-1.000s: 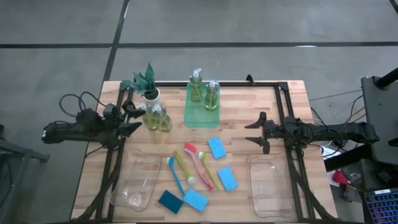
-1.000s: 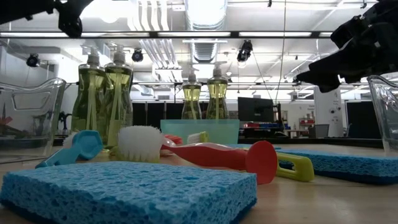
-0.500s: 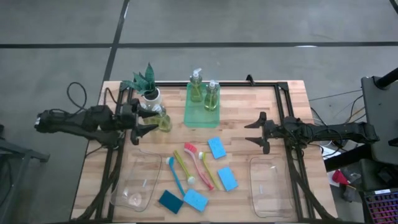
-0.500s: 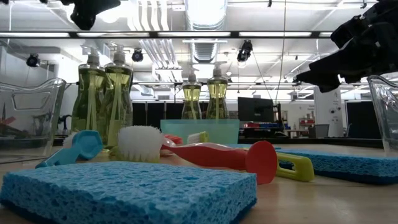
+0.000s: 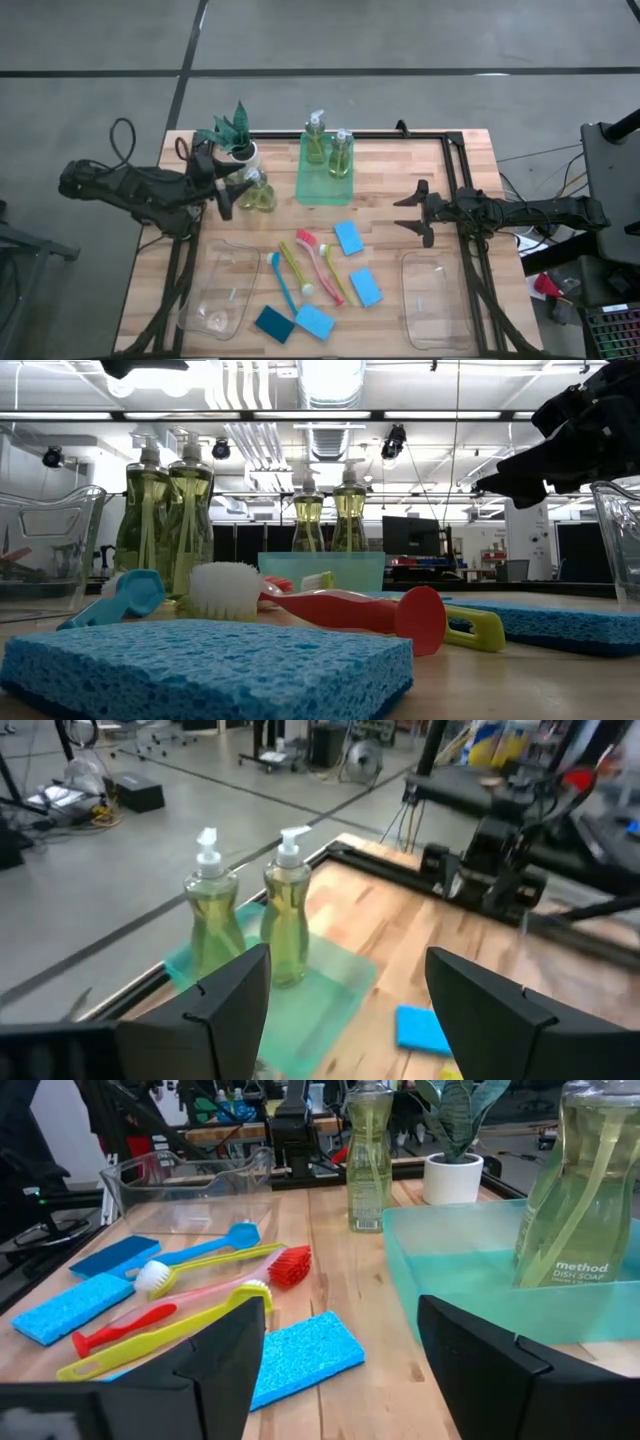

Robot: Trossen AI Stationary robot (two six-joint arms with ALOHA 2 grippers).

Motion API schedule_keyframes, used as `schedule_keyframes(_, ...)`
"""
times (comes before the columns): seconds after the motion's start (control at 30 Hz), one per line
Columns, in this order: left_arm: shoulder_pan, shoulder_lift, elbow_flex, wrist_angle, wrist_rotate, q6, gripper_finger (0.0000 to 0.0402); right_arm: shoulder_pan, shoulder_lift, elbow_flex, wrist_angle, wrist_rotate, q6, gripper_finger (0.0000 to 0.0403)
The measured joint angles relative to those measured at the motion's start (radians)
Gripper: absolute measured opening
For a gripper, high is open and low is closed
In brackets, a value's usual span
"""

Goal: Pick & Place Kitchen Sink Supplies
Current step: Put the right dishwashing liquid into the green bin

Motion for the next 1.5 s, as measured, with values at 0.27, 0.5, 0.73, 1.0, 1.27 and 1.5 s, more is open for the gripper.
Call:
schedule_keyframes(0.27, 0.044, 0.144, 0.133, -0.186, -0.047, -0.001, 0.0259, 0.000, -0.001, 0.000, 0.000, 0.000, 0.000, 0.0253)
schedule_keyframes(0.5, 0.159, 0.243, 0.290, -0.359, 0.002, -0.078, 0.0259, 0.000, 0.000, 0.000, 0.000, 0.000, 0.000, 0.0263)
schedule_keyframes(0.73, 0.296, 0.303, 0.378, -0.469, 0.173, -0.097, 0.0259, 0.000, 0.000, 0.000, 0.000, 0.000, 0.001, 0.0271)
schedule_keyframes(1.0, 0.409, 0.382, 0.354, -0.532, 0.299, -0.074, 0.0259, 0.000, 0.000, 0.000, 0.000, 0.000, 0.000, 0.0264)
schedule_keyframes(1.27, 0.416, 0.411, 0.353, -0.577, 0.299, -0.083, 0.0259, 0.000, 0.000, 0.000, 0.000, 0.000, 0.002, 0.0253)
schedule_keyframes(1.5, 0.425, 0.437, 0.334, -0.584, 0.299, -0.088, 0.0259, 0.000, 0.000, 0.000, 0.000, 0.000, 0.000, 0.0255)
